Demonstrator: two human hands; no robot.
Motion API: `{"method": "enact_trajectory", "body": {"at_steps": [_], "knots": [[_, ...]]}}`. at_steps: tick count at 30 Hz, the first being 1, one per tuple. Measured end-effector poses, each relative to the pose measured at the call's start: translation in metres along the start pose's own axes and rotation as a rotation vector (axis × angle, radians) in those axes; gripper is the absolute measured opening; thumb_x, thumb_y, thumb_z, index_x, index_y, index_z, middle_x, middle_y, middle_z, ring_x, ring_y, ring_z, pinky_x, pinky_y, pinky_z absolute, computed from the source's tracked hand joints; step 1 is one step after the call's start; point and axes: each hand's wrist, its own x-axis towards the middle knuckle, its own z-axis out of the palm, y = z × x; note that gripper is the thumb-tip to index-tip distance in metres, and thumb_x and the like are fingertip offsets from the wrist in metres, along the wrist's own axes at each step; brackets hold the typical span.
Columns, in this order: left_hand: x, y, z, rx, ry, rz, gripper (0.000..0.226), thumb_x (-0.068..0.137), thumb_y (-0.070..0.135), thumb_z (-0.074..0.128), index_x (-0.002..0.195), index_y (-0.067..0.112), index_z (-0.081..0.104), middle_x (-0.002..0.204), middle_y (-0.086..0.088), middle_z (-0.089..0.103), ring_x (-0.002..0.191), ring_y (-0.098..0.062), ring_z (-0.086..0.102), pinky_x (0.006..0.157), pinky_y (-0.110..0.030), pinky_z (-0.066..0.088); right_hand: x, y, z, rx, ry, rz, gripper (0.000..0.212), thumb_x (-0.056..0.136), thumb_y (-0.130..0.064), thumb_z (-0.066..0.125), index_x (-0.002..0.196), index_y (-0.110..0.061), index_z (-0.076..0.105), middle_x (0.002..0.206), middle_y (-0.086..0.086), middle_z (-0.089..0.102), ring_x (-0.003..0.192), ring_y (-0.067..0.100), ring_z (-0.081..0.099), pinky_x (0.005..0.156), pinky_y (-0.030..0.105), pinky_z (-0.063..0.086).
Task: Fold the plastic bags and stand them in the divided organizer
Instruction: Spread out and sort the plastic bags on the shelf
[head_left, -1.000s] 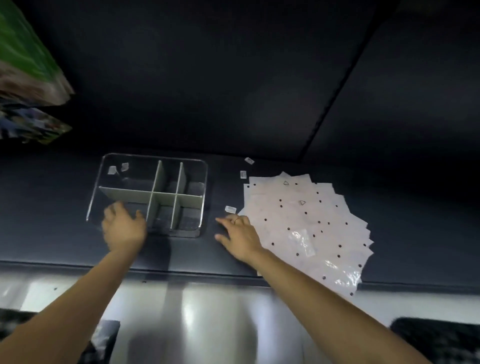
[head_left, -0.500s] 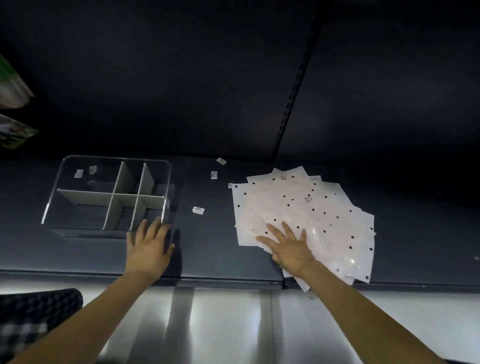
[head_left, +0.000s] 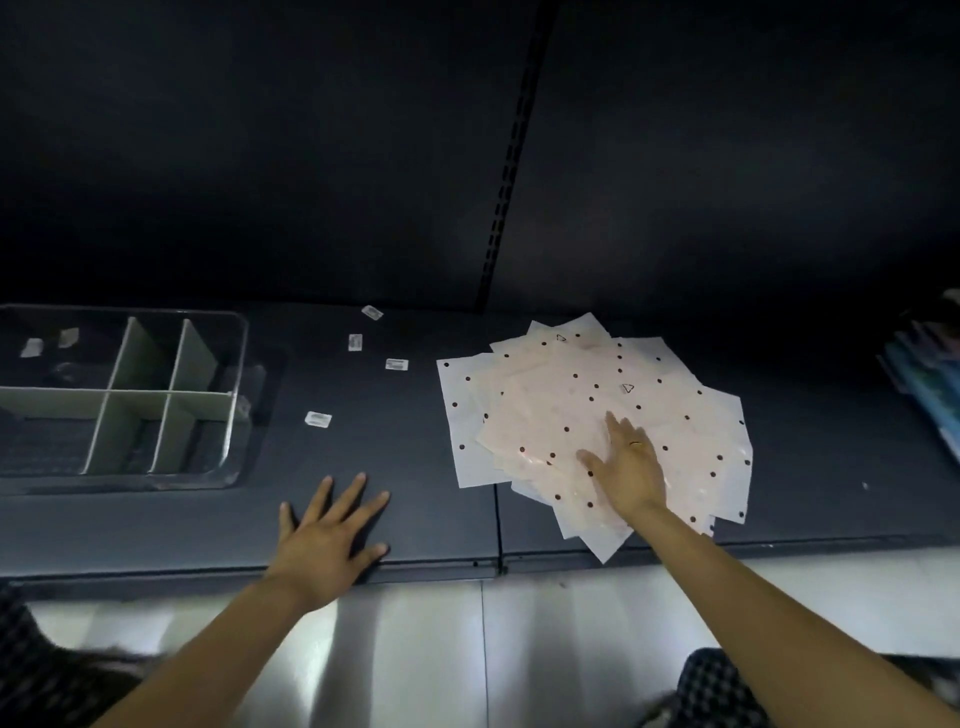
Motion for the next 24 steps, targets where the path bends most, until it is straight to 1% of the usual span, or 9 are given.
{"method": "enact_trajectory", "body": {"at_steps": [3, 6, 9, 13, 16, 19, 21, 22, 24], "knots": [[0.002, -0.012, -0.003, 0.003, -0.036, 0.037, 0.069, 0.089, 0.065, 0.037, 0.145, 0.049, 0.0, 0.156, 0.016, -0.015, 0.145, -0.018, -0.015, 0.112, -0.058, 0.001, -0.005, 0.004, 0.008, -0.074, -0.093, 0.049, 0.053, 0.099, -0.033, 0.042, 0.147, -0.016, 0.028, 0.157, 0.008, 0.018, 0.145, 0.025, 0.016, 0.116, 0.038, 0.021], [0.005, -0.018, -0.007, -0.046, -0.092, 0.05, 0.07, 0.087, 0.068, 0.039, 0.145, 0.05, 0.005, 0.156, 0.018, -0.013, 0.145, -0.016, -0.015, 0.113, -0.057, 0.0, -0.013, -0.004, 0.004, -0.005, 0.065, 0.042, 0.035, 0.1, -0.016, 0.039, 0.131, -0.014, 0.054, 0.139, 0.009, 0.051, 0.127, 0.025, 0.046, 0.1, 0.03, 0.038], [0.003, -0.016, -0.011, -0.121, -0.118, 0.064, 0.066, 0.088, 0.066, 0.04, 0.145, 0.048, 0.014, 0.155, 0.02, -0.009, 0.145, -0.015, -0.013, 0.113, -0.054, -0.004, -0.025, -0.02, -0.006, 0.08, 0.153, -0.034, 0.035, 0.1, -0.012, 0.038, 0.131, -0.014, 0.055, 0.134, 0.009, 0.056, 0.122, 0.025, 0.052, 0.099, 0.03, 0.039], [-0.002, 0.003, -0.025, -0.669, 0.106, 0.019, 0.048, 0.089, 0.039, 0.059, 0.134, 0.025, 0.05, 0.149, 0.002, 0.037, 0.141, -0.015, 0.024, 0.114, -0.033, 0.016, -0.058, -0.071, 0.001, 0.187, 0.012, -0.422, 0.037, 0.1, -0.01, 0.041, 0.135, -0.017, 0.05, 0.142, 0.006, 0.047, 0.133, 0.021, 0.042, 0.113, 0.03, 0.027], [-0.008, 0.039, -0.039, -1.123, 0.046, 0.029, 0.058, 0.087, 0.025, 0.064, 0.14, 0.02, 0.04, 0.136, 0.002, 0.049, 0.122, -0.01, 0.048, 0.101, -0.022, 0.034, -0.09, -0.123, 0.024, 0.408, -0.069, -0.39, 0.035, 0.102, -0.024, 0.038, 0.134, -0.019, 0.052, 0.138, 0.004, 0.053, 0.128, 0.018, 0.048, 0.105, 0.016, 0.031], [-0.008, 0.061, -0.047, -1.332, -0.13, 0.062, 0.076, 0.076, 0.039, 0.076, 0.138, 0.028, 0.034, 0.13, 0.003, 0.055, 0.113, -0.013, 0.057, 0.097, -0.036, 0.047, -0.108, -0.171, 0.038, 0.916, -0.337, -0.114, 0.038, 0.102, -0.034, 0.034, 0.121, -0.014, 0.059, 0.12, 0.004, 0.062, 0.112, 0.021, 0.058, 0.095, 0.016, 0.043], [0.0, 0.053, -0.058, -1.366, -0.097, 0.002, 0.076, 0.063, 0.035, 0.086, 0.125, 0.024, 0.043, 0.117, -0.003, 0.063, 0.103, -0.022, 0.064, 0.085, -0.042, 0.055, -0.103, -0.176, 0.037, 1.183, -0.535, 0.051, 0.042, 0.102, -0.037, 0.033, 0.129, -0.013, 0.053, 0.119, 0.002, 0.058, 0.109, 0.019, 0.058, 0.084, 0.021, 0.053], [0.005, 0.045, -0.065, -1.31, -0.055, -0.021, 0.071, 0.066, 0.023, 0.085, 0.124, 0.021, 0.044, 0.114, -0.005, 0.063, 0.095, -0.023, 0.066, 0.074, -0.037, 0.058, -0.098, -0.17, 0.033, 1.209, -0.556, 0.037, 0.042, 0.102, -0.034, 0.035, 0.132, -0.01, 0.051, 0.121, 0.004, 0.058, 0.112, 0.021, 0.058, 0.08, 0.018, 0.053], [0.017, 0.028, -0.079, -1.117, 0.02, -0.067, 0.061, 0.076, 0.0, 0.074, 0.127, 0.012, 0.044, 0.107, -0.012, 0.062, 0.073, -0.021, 0.063, 0.051, -0.022, 0.053, -0.085, -0.145, 0.023, 1.024, -0.441, -0.1, 0.035, 0.1, -0.024, 0.044, 0.13, -0.009, 0.053, 0.129, 0.007, 0.058, 0.12, 0.019, 0.055, 0.084, 0.01, 0.047]]}}
